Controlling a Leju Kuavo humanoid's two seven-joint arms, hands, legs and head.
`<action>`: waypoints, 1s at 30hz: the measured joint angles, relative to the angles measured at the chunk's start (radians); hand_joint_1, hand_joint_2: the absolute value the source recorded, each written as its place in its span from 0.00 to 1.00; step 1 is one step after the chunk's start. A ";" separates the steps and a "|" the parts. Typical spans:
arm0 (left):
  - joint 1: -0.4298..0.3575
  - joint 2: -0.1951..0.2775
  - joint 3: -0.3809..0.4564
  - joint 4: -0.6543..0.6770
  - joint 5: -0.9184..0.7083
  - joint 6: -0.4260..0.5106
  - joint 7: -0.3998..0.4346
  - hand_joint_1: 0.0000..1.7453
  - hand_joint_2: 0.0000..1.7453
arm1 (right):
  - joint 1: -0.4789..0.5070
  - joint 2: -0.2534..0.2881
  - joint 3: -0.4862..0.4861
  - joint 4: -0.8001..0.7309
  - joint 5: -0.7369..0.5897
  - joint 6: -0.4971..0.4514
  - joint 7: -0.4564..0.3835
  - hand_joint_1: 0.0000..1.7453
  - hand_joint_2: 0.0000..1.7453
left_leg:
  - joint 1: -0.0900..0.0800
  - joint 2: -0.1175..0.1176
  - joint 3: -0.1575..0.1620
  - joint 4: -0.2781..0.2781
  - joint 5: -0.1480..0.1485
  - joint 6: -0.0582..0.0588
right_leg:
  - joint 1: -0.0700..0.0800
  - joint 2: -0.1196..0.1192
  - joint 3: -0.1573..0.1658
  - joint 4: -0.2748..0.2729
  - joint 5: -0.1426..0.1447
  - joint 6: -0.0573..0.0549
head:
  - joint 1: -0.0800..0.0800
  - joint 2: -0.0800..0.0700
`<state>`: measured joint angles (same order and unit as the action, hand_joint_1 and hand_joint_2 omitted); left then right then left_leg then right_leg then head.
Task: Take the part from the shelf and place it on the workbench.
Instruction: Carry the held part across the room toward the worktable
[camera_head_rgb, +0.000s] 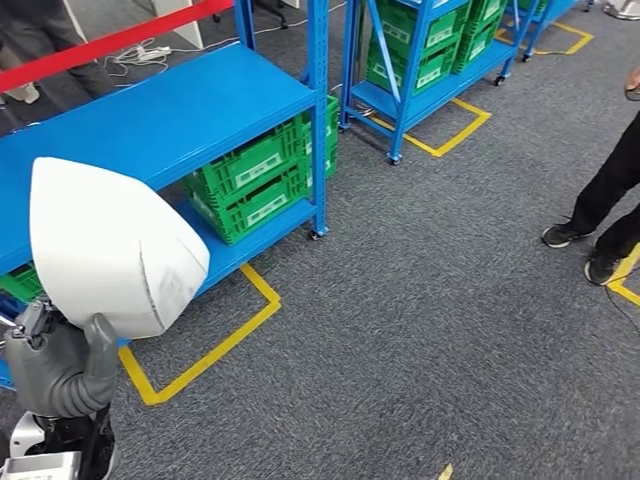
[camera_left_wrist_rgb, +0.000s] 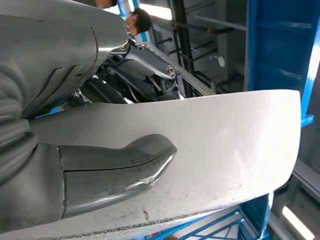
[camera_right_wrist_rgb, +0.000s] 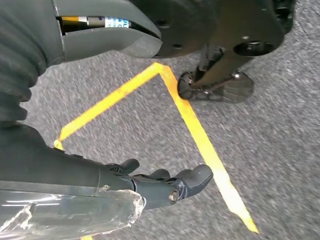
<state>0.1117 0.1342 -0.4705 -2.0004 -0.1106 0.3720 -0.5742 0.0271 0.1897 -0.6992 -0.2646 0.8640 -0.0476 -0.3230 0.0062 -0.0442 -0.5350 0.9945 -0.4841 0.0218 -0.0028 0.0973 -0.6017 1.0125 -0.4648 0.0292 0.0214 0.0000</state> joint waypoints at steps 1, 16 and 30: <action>0.000 -0.001 0.000 0.000 0.000 -0.001 0.000 1.00 1.00 | 0.001 0.000 0.000 0.000 0.000 0.000 0.000 0.00 1.00 | 0.000 0.014 0.000 -0.004 0.003 0.005 | 0.002 -0.027 -0.019 0.034 -0.022 0.003 | 0.003 0.000; 0.006 -0.003 0.001 -0.001 -0.004 -0.009 0.000 1.00 1.00 | -0.001 0.000 0.000 -0.002 0.004 0.000 0.001 0.00 1.00 | -0.010 0.116 -0.012 0.039 -0.034 -0.025 | 0.004 -0.119 0.049 -0.025 -0.010 -0.032 | 0.001 0.000; 0.010 -0.003 0.003 -0.002 -0.006 -0.010 0.001 1.00 1.00 | 0.003 0.005 -0.001 -0.003 0.004 0.001 0.003 0.00 1.00 | 0.001 0.002 -0.013 0.003 0.011 -0.005 | -0.001 0.015 0.007 -0.006 0.006 -0.008 | -0.003 0.000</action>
<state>0.1221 0.1310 -0.4679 -2.0024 -0.1170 0.3619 -0.5732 0.0301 0.1950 -0.7005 -0.2674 0.8679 -0.0467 -0.3200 0.0073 -0.0421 -0.5479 0.9978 -0.4731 0.0166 -0.0034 0.1119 -0.5950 1.0068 -0.4588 0.0210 0.0180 0.0000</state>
